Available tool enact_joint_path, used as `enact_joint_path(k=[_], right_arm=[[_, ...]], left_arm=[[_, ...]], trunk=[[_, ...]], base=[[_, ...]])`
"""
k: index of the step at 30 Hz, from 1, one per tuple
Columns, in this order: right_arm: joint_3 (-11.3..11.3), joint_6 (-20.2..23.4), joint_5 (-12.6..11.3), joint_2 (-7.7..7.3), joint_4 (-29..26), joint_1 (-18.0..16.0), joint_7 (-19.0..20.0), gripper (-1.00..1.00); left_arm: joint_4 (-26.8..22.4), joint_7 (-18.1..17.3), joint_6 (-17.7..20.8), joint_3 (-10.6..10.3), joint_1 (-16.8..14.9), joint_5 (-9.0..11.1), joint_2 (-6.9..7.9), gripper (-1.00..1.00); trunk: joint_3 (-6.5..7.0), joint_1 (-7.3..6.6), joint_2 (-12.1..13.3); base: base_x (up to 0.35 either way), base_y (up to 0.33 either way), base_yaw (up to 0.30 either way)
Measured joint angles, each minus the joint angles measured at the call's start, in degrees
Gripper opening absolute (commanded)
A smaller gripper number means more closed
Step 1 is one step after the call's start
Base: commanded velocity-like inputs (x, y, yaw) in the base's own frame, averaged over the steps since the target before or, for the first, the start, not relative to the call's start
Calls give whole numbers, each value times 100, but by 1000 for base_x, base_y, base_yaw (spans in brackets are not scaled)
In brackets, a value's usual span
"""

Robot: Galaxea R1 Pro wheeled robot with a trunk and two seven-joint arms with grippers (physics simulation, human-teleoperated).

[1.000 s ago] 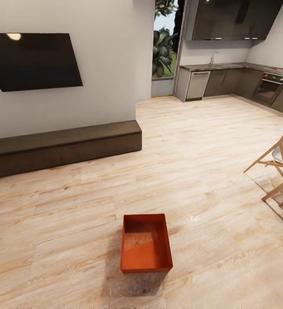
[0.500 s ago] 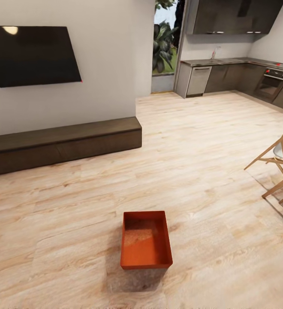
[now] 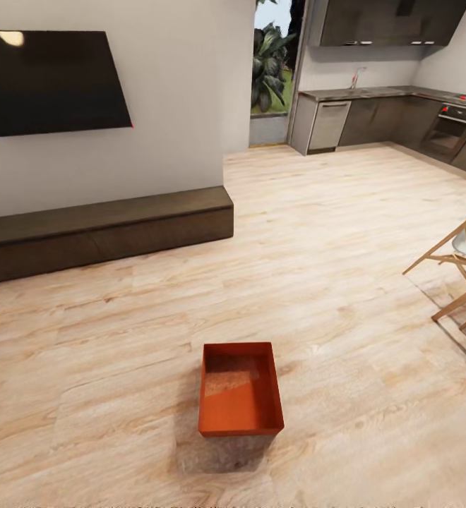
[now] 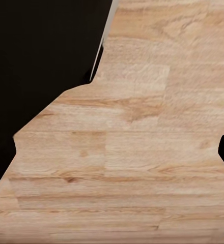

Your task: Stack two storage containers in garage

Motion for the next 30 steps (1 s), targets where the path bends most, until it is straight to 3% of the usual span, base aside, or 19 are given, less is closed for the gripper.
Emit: enact_joint_path(k=[30], right_arm=[[-8, 0, -8, 0, 0, 0, 0, 100]], left_arm=[[-1, 0, 0, 2, 0, 0, -1, 100]], trunk=[[-276, 0, 0]], base=[[0, 0, 0]])
